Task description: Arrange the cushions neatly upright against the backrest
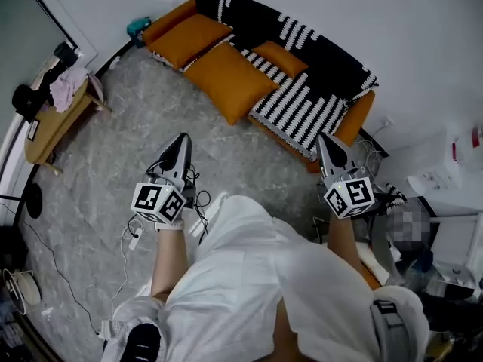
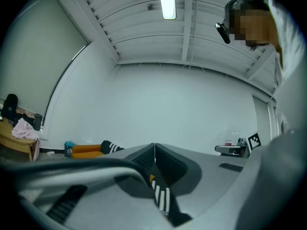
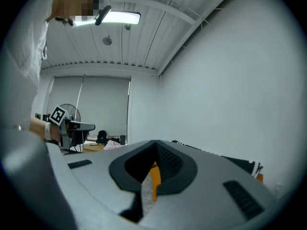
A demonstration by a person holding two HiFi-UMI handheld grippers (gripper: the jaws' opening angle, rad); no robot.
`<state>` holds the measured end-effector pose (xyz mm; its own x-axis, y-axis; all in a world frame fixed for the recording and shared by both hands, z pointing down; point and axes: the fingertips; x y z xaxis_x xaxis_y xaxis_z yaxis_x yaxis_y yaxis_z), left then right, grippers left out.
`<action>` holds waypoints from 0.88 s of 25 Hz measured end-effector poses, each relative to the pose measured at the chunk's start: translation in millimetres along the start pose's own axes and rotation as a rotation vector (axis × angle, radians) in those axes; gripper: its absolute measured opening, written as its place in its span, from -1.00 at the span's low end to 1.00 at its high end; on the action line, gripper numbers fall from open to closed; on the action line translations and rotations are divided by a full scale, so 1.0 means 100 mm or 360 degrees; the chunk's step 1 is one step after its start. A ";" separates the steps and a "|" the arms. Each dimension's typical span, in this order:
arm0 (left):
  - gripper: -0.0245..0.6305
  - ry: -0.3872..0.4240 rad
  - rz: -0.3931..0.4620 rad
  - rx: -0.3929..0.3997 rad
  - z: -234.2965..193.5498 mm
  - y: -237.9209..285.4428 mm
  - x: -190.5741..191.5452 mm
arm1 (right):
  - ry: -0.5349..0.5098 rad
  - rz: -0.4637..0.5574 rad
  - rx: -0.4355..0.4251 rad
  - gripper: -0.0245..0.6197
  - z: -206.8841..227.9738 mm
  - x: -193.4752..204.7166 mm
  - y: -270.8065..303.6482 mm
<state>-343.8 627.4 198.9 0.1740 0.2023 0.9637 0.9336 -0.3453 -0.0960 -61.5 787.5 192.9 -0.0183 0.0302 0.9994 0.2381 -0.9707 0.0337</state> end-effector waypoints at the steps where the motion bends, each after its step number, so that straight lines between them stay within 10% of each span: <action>1: -0.89 -0.0007 -0.0003 -0.0006 -0.07 -0.01 0.00 | 0.0033 0.0009 0.0004 -0.90 -0.02 0.00 0.05; 22: -0.88 -0.0124 -0.0017 0.0019 -1.13 0.14 0.09 | 0.0077 -0.0084 0.0023 -0.90 -0.50 0.22 0.97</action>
<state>-364.8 521.2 234.3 0.1872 0.2770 0.9425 0.9390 -0.3321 -0.0889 -87.8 682.3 217.3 -0.0779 0.0693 0.9946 0.2498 -0.9644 0.0868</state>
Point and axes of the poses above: the fingertips, and each gripper's own axes: y forward along the fingers, z to its right, x out of its underside, and after that the axes turned 12 degrees about x, right-handed
